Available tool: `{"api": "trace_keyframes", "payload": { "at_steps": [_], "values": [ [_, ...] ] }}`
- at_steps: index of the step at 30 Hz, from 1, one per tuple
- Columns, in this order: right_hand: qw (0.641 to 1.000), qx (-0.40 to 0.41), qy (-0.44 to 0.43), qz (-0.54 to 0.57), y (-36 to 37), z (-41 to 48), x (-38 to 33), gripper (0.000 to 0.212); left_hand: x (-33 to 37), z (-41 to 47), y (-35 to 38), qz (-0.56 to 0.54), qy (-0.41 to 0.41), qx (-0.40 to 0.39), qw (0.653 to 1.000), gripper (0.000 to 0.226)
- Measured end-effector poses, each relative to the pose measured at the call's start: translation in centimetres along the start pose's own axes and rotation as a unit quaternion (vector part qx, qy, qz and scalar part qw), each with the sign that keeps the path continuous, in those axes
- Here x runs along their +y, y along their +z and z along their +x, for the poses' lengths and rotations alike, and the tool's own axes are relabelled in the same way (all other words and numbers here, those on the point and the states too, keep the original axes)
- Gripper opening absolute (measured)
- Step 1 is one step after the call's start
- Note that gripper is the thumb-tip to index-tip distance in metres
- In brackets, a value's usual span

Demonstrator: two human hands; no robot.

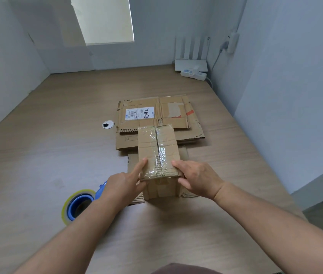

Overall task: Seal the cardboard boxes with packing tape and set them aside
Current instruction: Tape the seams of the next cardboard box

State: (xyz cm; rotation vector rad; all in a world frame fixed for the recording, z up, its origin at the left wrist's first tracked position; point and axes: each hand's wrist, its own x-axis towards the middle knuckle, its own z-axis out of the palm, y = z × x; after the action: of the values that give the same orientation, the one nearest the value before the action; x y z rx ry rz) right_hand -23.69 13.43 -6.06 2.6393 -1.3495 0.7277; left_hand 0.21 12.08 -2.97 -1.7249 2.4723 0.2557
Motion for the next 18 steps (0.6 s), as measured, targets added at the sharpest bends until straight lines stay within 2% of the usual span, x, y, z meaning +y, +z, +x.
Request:
{"api": "trace_keyframes", "payload": {
  "at_steps": [2, 5, 6, 8, 11, 14, 15, 16, 18],
  "values": [
    [0.999, -0.013, 0.025, -0.024, -0.5, -0.2, 0.3, 0.052, -0.4, -0.6, -0.5, -0.060, -0.001, -0.001, 0.998, 0.079],
    [0.994, -0.024, 0.100, -0.044, -1.2, -0.3, 0.1, 0.077, -0.3, -1.5, -1.0, -0.121, 0.006, -0.017, 0.992, 0.099],
    [0.987, -0.031, 0.158, -0.008, -1.7, 0.3, -0.2, 0.085, -0.3, -1.5, -0.9, -0.156, -0.002, -0.017, 0.988, 0.101],
    [0.944, -0.066, 0.303, 0.115, -2.2, 1.9, -0.7, 0.088, -0.1, -1.1, -0.9, -0.242, -0.041, -0.004, 0.969, 0.104],
    [0.872, -0.083, 0.416, 0.246, -2.0, 4.3, -1.0, 0.071, 0.2, 0.6, -0.4, -0.360, -0.083, 0.035, 0.929, 0.098],
    [0.820, -0.111, 0.460, 0.321, -1.5, 5.5, -1.4, 0.068, 0.9, 1.3, -0.9, -0.531, -0.119, -0.016, 0.839, 0.092],
    [0.814, -0.119, 0.467, 0.324, -1.3, 5.6, -1.4, 0.069, 1.1, 1.4, -1.0, -0.565, -0.134, -0.039, 0.813, 0.090],
    [0.813, -0.126, 0.475, 0.314, -1.1, 5.7, -1.3, 0.072, 1.2, 1.3, -1.3, -0.578, -0.149, -0.055, 0.800, 0.090],
    [0.808, -0.141, 0.497, 0.282, -1.3, 5.8, -1.0, 0.085, 1.1, 1.4, -1.7, -0.564, -0.174, -0.065, 0.805, 0.098]
  ]
}}
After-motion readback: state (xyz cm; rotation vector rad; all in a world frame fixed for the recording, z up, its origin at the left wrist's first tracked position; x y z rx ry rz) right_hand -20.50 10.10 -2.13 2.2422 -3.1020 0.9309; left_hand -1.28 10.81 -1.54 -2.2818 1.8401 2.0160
